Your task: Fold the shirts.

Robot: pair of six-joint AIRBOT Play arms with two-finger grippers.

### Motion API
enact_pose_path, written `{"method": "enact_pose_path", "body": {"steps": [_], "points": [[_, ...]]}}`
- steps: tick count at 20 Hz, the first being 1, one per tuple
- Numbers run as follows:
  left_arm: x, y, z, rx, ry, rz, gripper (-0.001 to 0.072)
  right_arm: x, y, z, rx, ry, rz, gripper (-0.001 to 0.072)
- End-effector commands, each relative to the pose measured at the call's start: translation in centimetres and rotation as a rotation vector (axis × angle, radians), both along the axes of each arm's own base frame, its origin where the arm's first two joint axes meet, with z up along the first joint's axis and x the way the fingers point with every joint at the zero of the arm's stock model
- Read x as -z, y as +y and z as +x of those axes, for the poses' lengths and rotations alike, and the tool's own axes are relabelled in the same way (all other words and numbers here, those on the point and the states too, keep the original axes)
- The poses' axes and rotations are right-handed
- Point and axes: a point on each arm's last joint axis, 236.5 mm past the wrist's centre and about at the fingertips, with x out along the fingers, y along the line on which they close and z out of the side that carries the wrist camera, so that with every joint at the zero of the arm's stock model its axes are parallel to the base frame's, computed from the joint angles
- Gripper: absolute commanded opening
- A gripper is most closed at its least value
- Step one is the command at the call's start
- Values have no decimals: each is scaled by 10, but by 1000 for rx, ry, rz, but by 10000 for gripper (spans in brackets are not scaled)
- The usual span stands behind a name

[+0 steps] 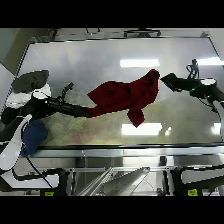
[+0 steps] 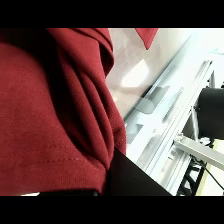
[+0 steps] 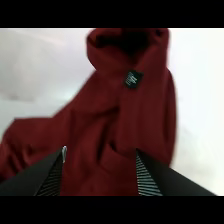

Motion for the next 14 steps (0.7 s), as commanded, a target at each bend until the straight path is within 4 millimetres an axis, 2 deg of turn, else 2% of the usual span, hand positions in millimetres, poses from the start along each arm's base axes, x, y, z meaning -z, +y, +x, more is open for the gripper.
{"method": "enact_pose_path", "body": {"steps": [1, 6, 8, 10, 14], "points": [[0, 0, 0, 0, 1, -1, 29, 27, -2, -46, -137, 147, -10, 506], [0, 0, 2, -6, -3, 0, 29, 75, 37, -47, -189, 224, 5, 504], [0, 0, 2, -6, -3, 0, 29, 87, 53, -47, -213, 231, 33, 503], [0, 0, 2, -6, -3, 0, 29, 83, 63, -39, -212, 197, 82, 503], [0, 0, 1, -5, -3, 0, 29, 67, 67, -27, -205, 145, 115, 501]]}}
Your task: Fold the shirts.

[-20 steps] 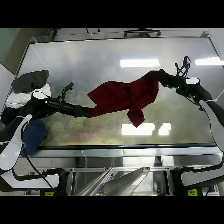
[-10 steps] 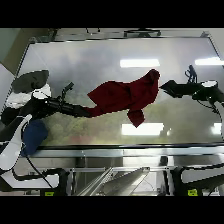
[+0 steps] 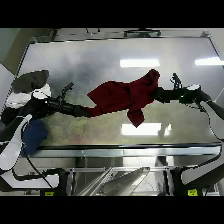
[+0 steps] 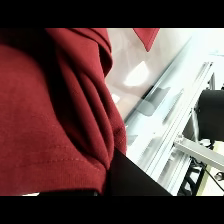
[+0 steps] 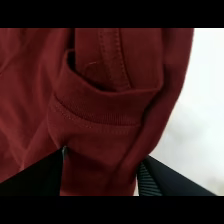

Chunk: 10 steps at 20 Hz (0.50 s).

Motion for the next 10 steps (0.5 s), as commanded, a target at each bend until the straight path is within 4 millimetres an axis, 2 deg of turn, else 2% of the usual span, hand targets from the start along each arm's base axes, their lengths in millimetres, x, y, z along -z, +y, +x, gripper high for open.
{"method": "enact_pose_path", "body": {"steps": [1, 2, 3, 4, 5, 6, 7, 8, 9, 10], "points": [[0, 0, 0, 0, 0, 0, 29, -11, 7, 10, -1, -37, 37, 396], [0, 0, 0, 0, 0, 0, 29, -14, 8, 10, -8, -40, 41, 188], [0, 0, 0, -1, 0, -1, 29, -17, 9, 9, -17, -39, 55, 64], [-2, -2, 1, -5, 0, -10, 29, -26, 14, 5, -32, -40, 85, 32], [-7, -4, 3, -18, 2, -34, 29, -37, 19, 1, -57, -47, 108, 32], [-21, -7, 6, -31, 4, -90, 28, -53, 25, -5, -100, -72, 122, 32], [-45, -9, 11, -41, -1, -174, 27, -79, 30, -13, -143, -107, 141, 31], [-80, -7, 18, -51, -29, -280, 20, -112, 33, -22, -182, -159, 164, 31], [-119, -2, 25, -61, -81, -382, 20, -151, 34, -30, -213, -230, 181, 31], [-166, 6, 30, -76, -151, -497, 20, -202, 33, -40, -233, -338, 202, 31]]}}
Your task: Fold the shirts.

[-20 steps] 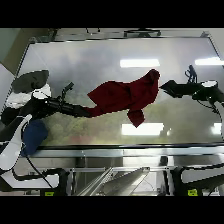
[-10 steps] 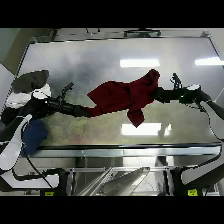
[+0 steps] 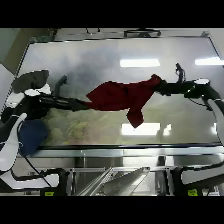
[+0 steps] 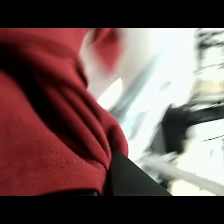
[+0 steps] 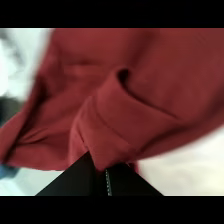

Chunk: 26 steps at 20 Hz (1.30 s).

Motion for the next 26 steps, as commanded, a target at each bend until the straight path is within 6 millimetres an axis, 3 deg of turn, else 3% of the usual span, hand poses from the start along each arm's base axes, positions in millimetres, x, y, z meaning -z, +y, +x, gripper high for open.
{"method": "enact_pose_path", "body": {"steps": [1, 3, 4, 5, 6, 7, 9, 11, 12, 14, 17, 19, 22, 25, 26], "points": [[-154, 20, 10, -50, -199, -404, 20, -146, 7, -40, -85, -288, 103, 31], [-268, 52, -9, -83, -443, -649, 21, -257, -1, -74, -31, -574, 132, 31], [-316, 67, -29, -83, -570, -744, 21, -306, -4, -99, 1, -709, 131, 31], [-359, 80, -53, -81, -696, -819, 21, -344, -6, -123, 36, -816, 119, 31], [-389, 87, -77, -72, -800, -856, 21, -373, -5, -147, 66, -910, 91, 32], [-413, 89, -102, -57, -895, -857, 21, -398, -3, -173, 102, -997, 57, 32], [-432, 80, -137, -45, -1028, -765, 21, -433, 5, -217, 167, -1145, -12, 32], [-435, 70, -148, -102, -1090, -646, 21, -451, 13, -248, 210, -1241, -75, 32], [-428, 67, -142, -157, -1091, -565, 22, -447, 15, -253, 217, -1239, -117, 32], [-394, 69, -109, -308, -1012, -385, 25, -418, 7, -240, 245, -1089, -148, 32], [-310, 85, -55, -481, -790, -204, 26, -351, -13, -201, 268, -868, -94, 32], [-251, 82, -33, -490, -625, -184, 26, -286, -21, -174, 278, -671, -9, 32], [-142, 51, -5, -409, -381, -133, 27, -169, -18, -143, 295, -373, 76, 32], [-21, 21, 19, -349, -194, 33, 28, -60, -12, -125, 318, -184, 21, 32], [11, 17, 27, -345, -159, 80, 28, -27, -11, -119, 322, -135, -23, 32]]}}
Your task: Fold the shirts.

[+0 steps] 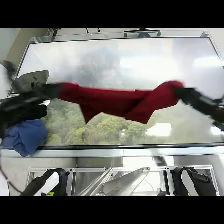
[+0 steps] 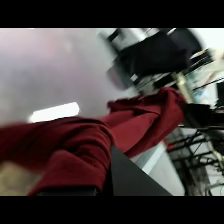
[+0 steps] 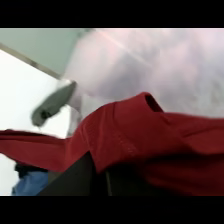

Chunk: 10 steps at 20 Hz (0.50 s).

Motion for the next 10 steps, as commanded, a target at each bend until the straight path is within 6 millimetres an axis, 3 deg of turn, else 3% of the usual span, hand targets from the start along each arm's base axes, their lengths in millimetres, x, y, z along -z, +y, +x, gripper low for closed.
{"method": "enact_pose_path", "body": {"steps": [1, 3, 5, 6, 8, 10], "points": [[138, -25, 20, 29, 196, 190, 28, 121, 5, 14, 27, 211, -80, 32], [175, -25, 43, 20, 258, 207, 28, 156, -2, 34, 70, 248, -99, 32], [188, -27, 64, 47, 277, 191, 27, 172, -11, 58, 110, 248, -67, 33], [188, -29, 73, 72, 273, 177, 28, 175, -17, 70, 126, 242, -58, 69], [181, -35, 86, 124, 258, 149, 27, 168, -33, 93, 148, 216, -58, 385], [175, -39, 92, 169, 270, 114, 19, 148, -47, 104, 124, 157, -72, 406]]}}
